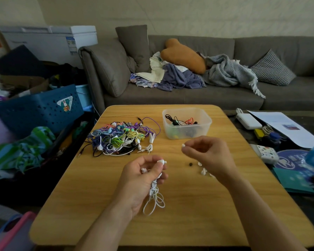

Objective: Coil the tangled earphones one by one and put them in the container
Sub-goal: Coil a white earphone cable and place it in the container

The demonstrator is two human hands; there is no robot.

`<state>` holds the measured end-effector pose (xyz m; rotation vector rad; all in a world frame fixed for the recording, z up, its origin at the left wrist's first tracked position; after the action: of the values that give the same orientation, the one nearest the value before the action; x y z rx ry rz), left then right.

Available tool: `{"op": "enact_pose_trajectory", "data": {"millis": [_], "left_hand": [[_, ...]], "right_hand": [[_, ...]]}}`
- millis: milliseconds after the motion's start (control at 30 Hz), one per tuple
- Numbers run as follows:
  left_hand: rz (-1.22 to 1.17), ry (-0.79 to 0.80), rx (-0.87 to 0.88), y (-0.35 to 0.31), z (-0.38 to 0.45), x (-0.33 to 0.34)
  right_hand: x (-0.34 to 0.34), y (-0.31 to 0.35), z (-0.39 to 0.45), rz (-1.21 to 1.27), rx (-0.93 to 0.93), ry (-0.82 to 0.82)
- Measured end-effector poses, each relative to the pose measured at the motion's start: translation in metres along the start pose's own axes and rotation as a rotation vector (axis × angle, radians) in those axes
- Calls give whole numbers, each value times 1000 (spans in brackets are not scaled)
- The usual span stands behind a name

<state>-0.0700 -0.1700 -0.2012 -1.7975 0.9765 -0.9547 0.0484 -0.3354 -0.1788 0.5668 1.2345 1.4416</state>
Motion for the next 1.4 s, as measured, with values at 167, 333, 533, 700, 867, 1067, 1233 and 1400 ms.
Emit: {"op": "enact_pose_trajectory", "data": {"millis": [167,333,533,700,867,1067,1233,1400], "left_hand": [[79,-6,152,-9,-4,5],[96,12,171,-8,-7,11],[123,-4,153,-10,-8,7],[122,-6,119,-9,-6,4],[93,32,95,-7,-5,8],[86,40,86,-6,-6,7],[241,17,172,-13,-8,5],[230,14,120,-13,-11,8]], "right_hand": [[22,14,-20,338,-58,192],[30,18,-23,378,-128,261],[31,20,-24,377,-104,315],[36,23,-27,435,-53,317],[33,20,-26,478,-17,262],[37,19,-28,451,-24,350],[38,18,-28,472,-33,331],[38,18,-28,443,-57,357]]}}
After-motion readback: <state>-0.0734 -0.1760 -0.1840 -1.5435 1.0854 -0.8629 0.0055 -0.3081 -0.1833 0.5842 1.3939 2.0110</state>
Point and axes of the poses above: each hand's wrist, its own z-axis towards the middle knuckle, its own x-axis out of the palm, y = z × x, the point moved 6 cm from there along z, towards the middle knuckle, and after that the axes turned 13 degrees about -x, right-handed, at the moved point
